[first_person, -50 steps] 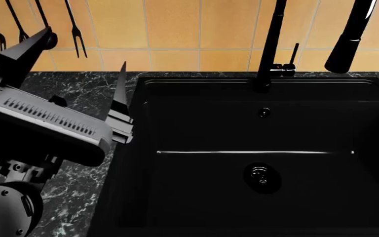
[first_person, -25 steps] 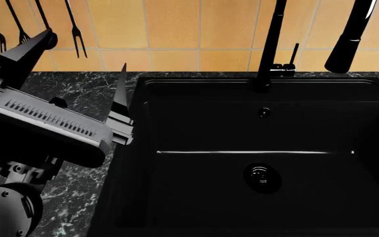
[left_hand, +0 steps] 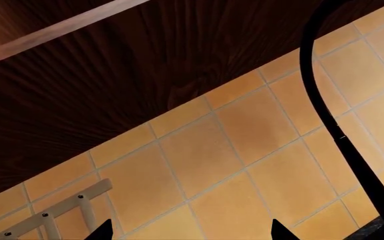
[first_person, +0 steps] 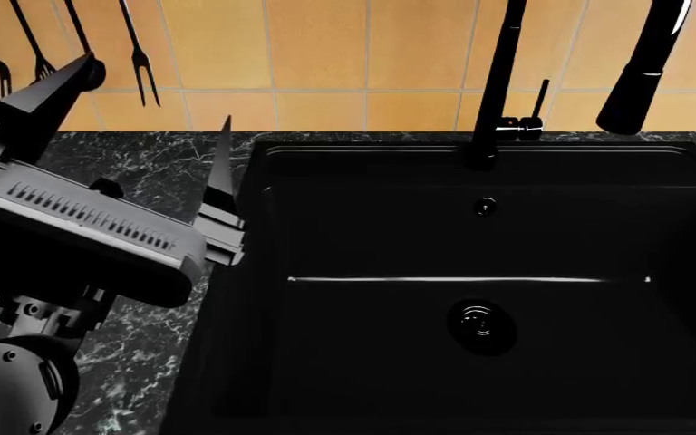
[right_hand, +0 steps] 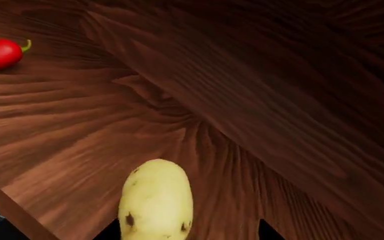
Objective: Pick the chili pepper, potato from the counter and place them in the cabinet. Then close the cabinet.
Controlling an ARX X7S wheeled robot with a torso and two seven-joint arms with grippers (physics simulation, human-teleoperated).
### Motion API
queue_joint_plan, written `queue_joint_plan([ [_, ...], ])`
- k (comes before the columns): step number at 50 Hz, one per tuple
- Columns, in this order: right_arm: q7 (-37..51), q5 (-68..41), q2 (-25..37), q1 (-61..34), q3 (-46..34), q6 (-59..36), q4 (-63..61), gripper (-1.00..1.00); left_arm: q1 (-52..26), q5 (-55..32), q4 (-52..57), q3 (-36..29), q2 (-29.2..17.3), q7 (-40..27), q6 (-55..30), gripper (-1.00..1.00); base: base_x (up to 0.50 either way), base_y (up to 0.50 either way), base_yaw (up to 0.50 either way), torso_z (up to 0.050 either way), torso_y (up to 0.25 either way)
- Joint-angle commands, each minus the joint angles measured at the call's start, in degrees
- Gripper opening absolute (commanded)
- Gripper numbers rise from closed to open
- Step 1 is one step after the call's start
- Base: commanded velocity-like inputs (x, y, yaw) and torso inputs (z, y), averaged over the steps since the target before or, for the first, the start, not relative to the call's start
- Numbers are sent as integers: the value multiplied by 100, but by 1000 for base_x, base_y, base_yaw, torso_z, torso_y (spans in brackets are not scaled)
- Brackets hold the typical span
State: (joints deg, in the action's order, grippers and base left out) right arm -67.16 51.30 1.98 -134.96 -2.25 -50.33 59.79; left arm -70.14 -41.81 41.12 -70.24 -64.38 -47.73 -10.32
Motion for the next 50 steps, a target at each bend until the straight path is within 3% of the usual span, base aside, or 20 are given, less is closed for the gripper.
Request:
queue_joint_plan([
  [1, -68, -144, 102, -3, -53, 307, -572, 100, 40, 18, -20, 13, -7, -13, 40, 100, 0, 0, 0, 0, 0],
  [32, -1404, 6, 222, 5, -97, 718, -1775, 100, -71, -165, 14, 201, -101, -36, 61, 100, 0, 0, 0, 0, 0],
  [39, -2239, 90, 393, 582, -480, 541, -2927, 100, -99, -229, 14, 265, -154, -46, 94, 100, 0, 0, 0, 0, 0],
  [44, -2267, -1020, 1020, 882, -1608, -190, -3928, 100, -124, -255, 7, 298, -170, -42, 97, 100, 0, 0, 0, 0, 0],
  [50, -2241, -1814, 1503, 1052, -2144, -599, -4849, 100, -116, -249, 5, 310, -171, -52, 100, 100, 0, 0, 0, 0, 0],
])
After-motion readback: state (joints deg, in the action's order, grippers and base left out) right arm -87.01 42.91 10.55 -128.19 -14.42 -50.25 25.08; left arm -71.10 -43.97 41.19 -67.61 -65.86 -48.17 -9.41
